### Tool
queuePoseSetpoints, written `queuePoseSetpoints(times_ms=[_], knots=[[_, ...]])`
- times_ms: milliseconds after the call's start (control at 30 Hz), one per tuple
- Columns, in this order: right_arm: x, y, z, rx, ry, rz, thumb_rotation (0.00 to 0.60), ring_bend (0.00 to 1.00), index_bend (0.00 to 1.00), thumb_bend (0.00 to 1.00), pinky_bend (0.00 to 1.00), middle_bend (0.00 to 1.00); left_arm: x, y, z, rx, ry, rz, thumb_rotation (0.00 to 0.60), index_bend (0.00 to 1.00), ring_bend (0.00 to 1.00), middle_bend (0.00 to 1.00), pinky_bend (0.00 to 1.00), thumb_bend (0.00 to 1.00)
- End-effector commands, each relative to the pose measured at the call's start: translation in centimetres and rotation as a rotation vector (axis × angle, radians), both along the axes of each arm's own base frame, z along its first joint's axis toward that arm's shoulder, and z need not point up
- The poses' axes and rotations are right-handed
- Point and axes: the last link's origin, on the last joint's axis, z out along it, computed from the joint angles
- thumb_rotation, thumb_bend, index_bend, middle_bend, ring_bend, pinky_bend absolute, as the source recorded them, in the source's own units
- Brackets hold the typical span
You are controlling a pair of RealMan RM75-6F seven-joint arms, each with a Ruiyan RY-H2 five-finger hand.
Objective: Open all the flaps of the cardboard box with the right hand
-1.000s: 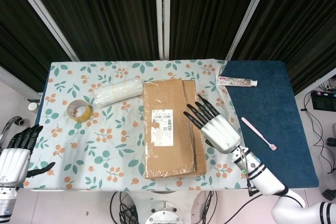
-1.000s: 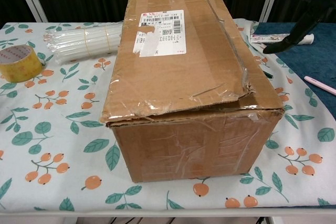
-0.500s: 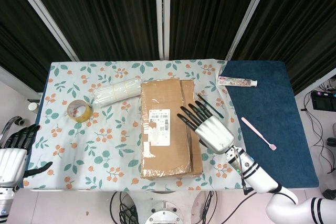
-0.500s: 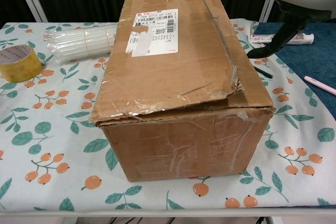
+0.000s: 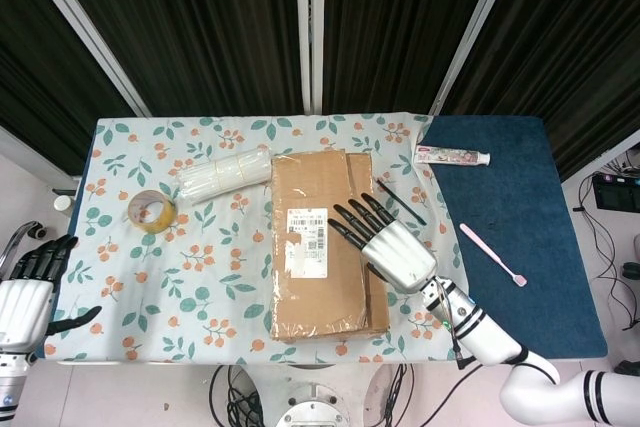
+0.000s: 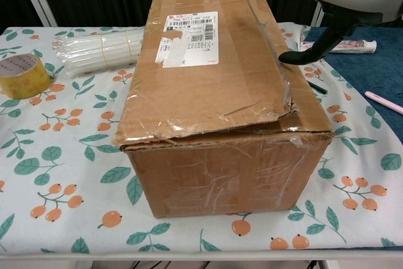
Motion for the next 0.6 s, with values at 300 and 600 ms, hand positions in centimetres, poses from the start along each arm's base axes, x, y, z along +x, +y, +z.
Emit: queuePoseSetpoints(times_ms=[300,600], knots=[[2.0,-0.2,-1.5,0.01,-0.035,0.044,0.6,0.0,0.0,0.25,0.0,0.0,-0.4,-0.2,0.4,0.012,-0.001,0.011,0.462,0.05,0.1,0.09,0.17,0.0],[5.2,-0.5,-0.7,-0.035,-0.141,0.139,0.6,0.0,0.0,0.44,0.0,0.0,-0.9,-0.3,0.5,0.017,-0.008,0.016,0.465,0.05,0.1,0.09,0.17,0.0]])
